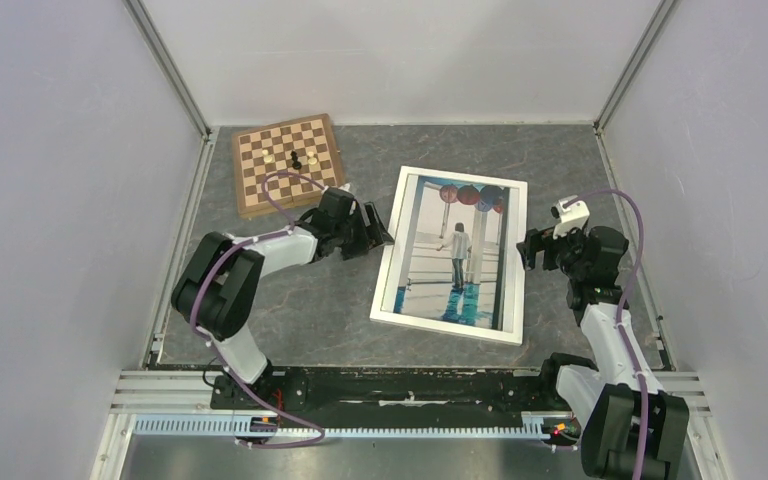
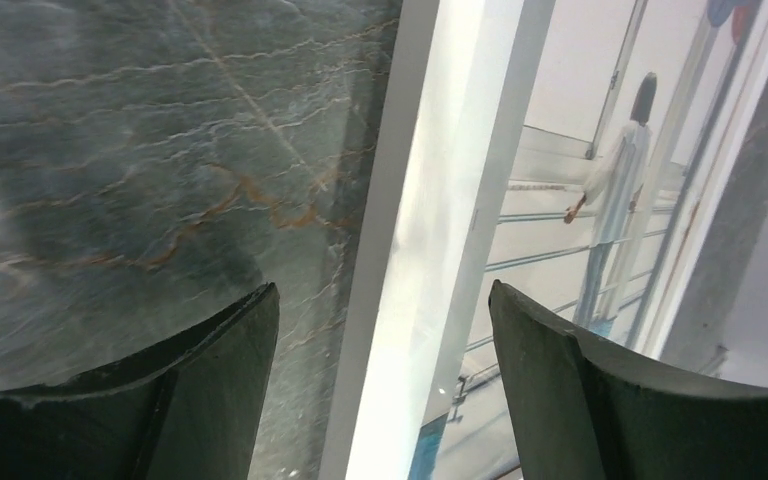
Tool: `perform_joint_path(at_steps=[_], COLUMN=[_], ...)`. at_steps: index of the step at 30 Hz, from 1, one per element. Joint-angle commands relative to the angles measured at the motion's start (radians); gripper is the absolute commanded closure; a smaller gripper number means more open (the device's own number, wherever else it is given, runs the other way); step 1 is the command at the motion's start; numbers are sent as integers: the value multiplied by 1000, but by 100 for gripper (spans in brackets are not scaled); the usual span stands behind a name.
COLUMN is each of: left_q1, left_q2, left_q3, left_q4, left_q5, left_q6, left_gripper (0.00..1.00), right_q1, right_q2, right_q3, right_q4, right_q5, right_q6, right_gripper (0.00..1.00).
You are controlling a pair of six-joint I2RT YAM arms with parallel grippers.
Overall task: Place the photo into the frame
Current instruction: Turn over the photo frame at the center of the board.
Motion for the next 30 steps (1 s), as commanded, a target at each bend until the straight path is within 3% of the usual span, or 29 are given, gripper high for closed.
perform_joint_path(at_steps=[1, 8, 19, 30], left_q1=[4, 0, -28, -99], left_q2=[-95, -79, 31, -3], left_q3=[22, 27, 22, -19], left_q4=[-108, -117, -32, -10], left_q5=[-88, -17, 109, 141], left_q6=[142, 173, 139, 79], left_gripper=[17, 17, 17, 18], right_q1=[3, 3, 4, 4], right_q2=[27, 79, 182, 280], right_q3=[34, 47, 33, 70], right_q4=[-14, -49, -32, -22], right_q5=[90, 166, 134, 122], right_q6=[-19, -20, -13, -18], right_gripper=[12, 12, 12, 14])
